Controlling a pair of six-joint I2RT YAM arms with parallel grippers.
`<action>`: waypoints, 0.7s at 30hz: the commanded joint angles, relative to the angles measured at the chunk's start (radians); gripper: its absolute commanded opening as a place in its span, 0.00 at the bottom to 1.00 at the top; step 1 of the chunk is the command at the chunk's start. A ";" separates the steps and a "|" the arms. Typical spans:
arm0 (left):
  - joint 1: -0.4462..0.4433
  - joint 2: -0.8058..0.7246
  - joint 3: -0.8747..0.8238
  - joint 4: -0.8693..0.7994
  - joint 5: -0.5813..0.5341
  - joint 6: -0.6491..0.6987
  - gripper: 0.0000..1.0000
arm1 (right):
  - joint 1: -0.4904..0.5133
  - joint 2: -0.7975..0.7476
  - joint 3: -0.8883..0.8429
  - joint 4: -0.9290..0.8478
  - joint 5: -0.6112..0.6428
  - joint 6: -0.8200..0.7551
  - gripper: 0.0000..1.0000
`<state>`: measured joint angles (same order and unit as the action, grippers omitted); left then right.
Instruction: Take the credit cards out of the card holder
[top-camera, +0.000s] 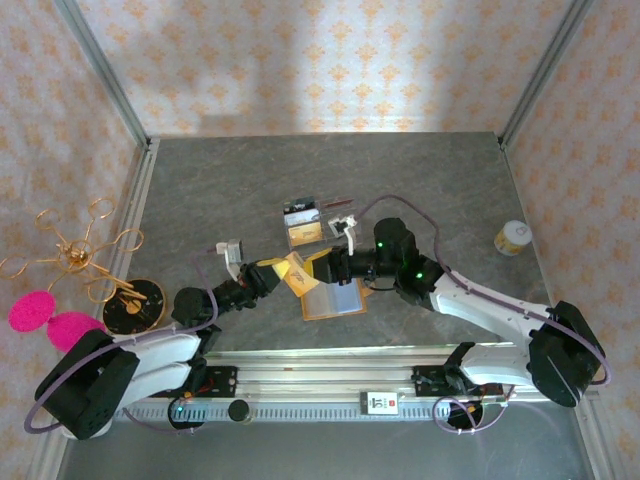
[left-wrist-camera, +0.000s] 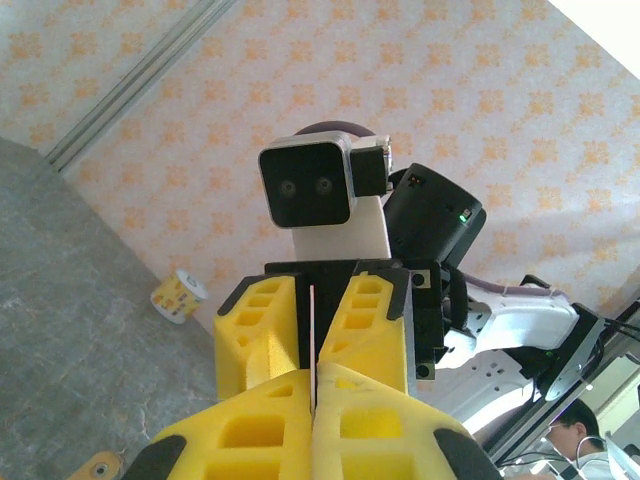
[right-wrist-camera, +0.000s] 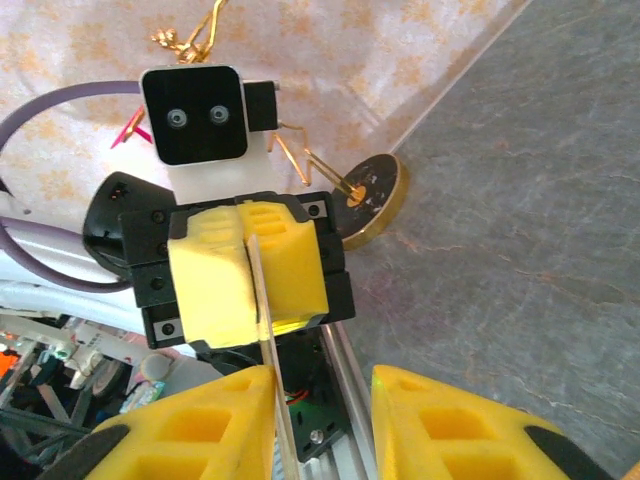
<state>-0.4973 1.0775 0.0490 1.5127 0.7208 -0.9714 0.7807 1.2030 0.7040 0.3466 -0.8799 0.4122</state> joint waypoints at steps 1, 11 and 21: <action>-0.002 0.011 0.037 0.124 -0.008 -0.004 0.00 | 0.003 -0.016 -0.002 0.081 -0.055 0.017 0.29; -0.010 0.050 0.055 0.122 -0.015 -0.013 0.02 | 0.032 0.015 0.058 -0.098 0.087 -0.054 0.00; -0.008 -0.240 0.047 -0.483 -0.249 0.184 0.44 | -0.137 0.107 0.093 -0.585 0.895 -0.016 0.00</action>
<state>-0.5018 0.9104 0.0826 1.2343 0.5606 -0.8833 0.6510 1.2640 0.7860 -0.0345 -0.3477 0.3889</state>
